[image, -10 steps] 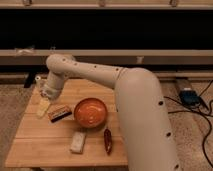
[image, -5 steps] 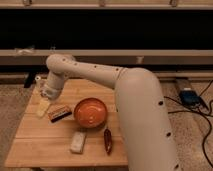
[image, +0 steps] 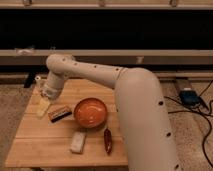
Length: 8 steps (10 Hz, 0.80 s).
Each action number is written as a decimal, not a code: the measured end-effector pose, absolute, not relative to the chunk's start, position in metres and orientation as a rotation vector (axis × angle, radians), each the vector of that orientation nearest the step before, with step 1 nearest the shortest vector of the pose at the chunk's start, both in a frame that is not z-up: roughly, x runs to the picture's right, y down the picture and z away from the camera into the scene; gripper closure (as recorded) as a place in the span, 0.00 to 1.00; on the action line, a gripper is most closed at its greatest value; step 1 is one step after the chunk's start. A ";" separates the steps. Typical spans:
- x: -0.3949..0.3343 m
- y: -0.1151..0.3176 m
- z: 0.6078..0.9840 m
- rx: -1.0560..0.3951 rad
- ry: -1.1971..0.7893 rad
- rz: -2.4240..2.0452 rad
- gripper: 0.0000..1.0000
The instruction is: Knock the bottle over
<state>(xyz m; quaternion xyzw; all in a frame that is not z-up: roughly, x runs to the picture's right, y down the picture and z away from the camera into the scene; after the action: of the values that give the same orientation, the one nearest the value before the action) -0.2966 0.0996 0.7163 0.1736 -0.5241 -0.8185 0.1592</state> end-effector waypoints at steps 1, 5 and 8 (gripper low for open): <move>-0.297 0.100 0.716 0.496 -1.498 -2.340 0.20; -0.285 0.083 0.732 0.417 -1.456 -2.385 0.20; -0.265 0.052 0.760 0.338 -1.419 -2.445 0.20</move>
<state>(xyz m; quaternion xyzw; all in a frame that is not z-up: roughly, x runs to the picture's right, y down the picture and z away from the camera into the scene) -0.2653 0.0522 0.7596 0.1175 -0.4930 -0.8495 0.1469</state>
